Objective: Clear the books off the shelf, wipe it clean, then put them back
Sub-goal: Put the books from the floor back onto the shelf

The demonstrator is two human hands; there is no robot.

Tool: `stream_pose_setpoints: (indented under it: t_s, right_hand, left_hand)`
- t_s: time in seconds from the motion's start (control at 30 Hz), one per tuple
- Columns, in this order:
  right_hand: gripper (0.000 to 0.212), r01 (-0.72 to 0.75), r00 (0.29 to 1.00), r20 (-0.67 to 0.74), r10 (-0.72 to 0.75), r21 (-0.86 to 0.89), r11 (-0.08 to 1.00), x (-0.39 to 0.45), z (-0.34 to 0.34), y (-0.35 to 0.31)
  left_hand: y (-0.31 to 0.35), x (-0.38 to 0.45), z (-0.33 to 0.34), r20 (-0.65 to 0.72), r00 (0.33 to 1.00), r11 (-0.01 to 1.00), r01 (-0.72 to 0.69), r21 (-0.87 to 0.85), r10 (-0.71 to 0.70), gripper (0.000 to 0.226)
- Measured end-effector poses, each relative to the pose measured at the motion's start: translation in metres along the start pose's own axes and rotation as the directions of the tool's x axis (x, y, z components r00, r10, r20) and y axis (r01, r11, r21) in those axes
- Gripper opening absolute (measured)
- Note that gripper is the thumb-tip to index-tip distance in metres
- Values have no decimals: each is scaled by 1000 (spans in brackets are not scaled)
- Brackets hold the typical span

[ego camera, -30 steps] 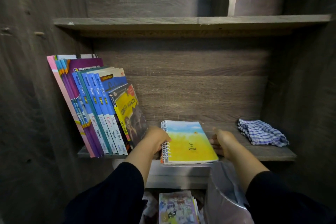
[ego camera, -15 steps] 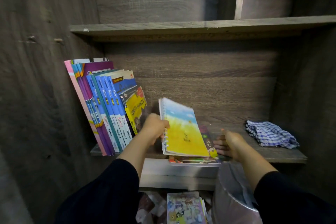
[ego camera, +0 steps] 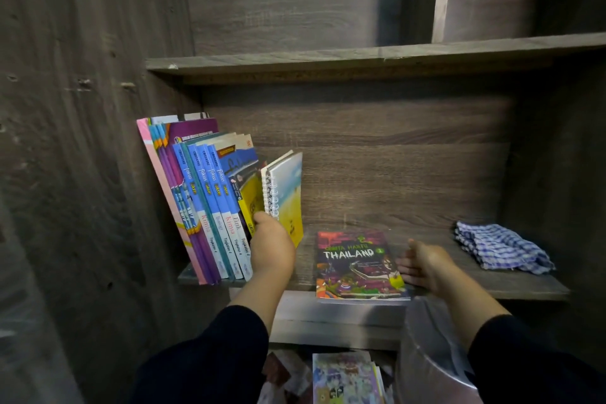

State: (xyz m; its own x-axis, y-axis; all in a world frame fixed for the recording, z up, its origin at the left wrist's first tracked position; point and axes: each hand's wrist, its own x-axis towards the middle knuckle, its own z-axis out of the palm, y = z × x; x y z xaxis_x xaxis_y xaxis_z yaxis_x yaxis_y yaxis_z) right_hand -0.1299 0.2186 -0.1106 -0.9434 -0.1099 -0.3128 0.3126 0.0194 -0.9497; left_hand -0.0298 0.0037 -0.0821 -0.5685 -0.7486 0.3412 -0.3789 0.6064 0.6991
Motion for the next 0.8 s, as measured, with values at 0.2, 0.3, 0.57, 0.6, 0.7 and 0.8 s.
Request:
stream_pose_setpoints:
  t_s: [0.2,0.3,0.57,0.6,0.7,0.8]
  right_hand:
    - [38,3,1000,-7,-3,-15,1000,-1,1,-1]
    - [45,14,1000,2,-14,-23,1000,-1,-1,-1]
    - [32,0,1000,-3,-1,-13,1000,-7,2,-3]
    - [30,-5,1000,-7,5,-15,1000,-8,3,-2]
    - [33,0,1000,-18,0,-3,1000,-7,3,-1]
    - [44,8,1000,-18,-8,-1,1000,-2,2,0]
  left_hand:
    - [-5,8,-8,14,999,991,-54,120,53,23]
    - [-8,13,-14,40,995,964,-99,245,92,26]
    - [-4,18,-31,207,951,678,-310,666,231,17]
    - [-1,13,-30,225,934,620,-353,700,277,19]
    - [5,-5,-12,300,830,449,-518,728,470,26]
    - [-3,-7,17,476,640,193,-696,691,602,27]
